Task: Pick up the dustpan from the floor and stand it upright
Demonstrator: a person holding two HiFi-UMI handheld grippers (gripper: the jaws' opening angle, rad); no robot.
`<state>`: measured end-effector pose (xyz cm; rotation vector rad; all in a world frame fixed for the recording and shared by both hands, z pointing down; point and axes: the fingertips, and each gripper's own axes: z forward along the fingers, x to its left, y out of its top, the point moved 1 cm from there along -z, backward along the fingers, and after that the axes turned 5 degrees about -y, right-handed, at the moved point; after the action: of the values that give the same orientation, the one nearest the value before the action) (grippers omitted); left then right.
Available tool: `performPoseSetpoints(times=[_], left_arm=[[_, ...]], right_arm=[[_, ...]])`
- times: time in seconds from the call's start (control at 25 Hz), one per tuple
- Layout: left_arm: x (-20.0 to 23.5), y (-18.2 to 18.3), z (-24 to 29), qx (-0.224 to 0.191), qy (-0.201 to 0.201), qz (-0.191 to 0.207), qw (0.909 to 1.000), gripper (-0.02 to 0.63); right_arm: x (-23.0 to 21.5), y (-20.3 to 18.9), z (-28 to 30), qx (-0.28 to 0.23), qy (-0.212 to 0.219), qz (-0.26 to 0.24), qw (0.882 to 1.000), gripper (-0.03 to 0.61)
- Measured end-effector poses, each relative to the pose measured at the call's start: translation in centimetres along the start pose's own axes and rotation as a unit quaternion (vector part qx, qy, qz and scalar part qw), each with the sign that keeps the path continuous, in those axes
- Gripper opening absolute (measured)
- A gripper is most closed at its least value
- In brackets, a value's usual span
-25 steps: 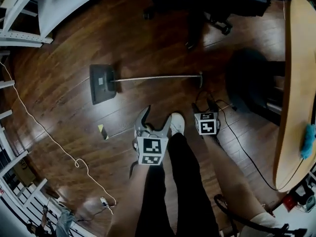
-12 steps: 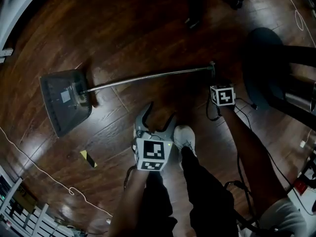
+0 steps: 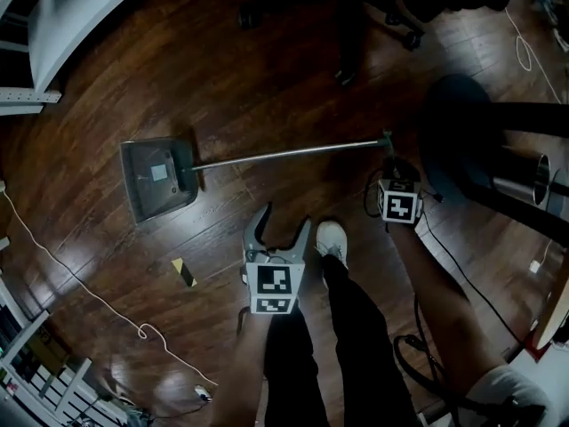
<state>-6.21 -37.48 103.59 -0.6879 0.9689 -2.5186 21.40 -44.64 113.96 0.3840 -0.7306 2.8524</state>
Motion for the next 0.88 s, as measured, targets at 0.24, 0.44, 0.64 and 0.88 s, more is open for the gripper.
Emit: performPoseSetpoints(times=[0.24, 0.44, 0.64, 0.88], left_arm=[[-1.3, 11.0, -13.3, -0.062, 0.047, -0.017, 0.9969, 0.330], [-0.8, 17.3, -25.2, -0.119, 0.098, -0.043, 0.9872, 0.330], [1.4, 19.9, -35.9, -0.180, 0.188, -0.079, 0.9623, 0.336], [3.3, 15.8, -48.0, -0.190, 0.279, -0.139, 0.9310, 0.341]], right_arm=[[3.8, 11.6, -19.6, -0.087, 0.018, -0.072, 0.993, 0.063], [10.0, 19.0, -31.9, -0.126, 0.054, -0.136, 0.981, 0.083], [20.0, 24.9, -38.8, -0.186, 0.107, -0.242, 0.946, 0.100], [32.5, 26.0, -47.0, -0.251, 0.137, -0.372, 0.883, 0.106]])
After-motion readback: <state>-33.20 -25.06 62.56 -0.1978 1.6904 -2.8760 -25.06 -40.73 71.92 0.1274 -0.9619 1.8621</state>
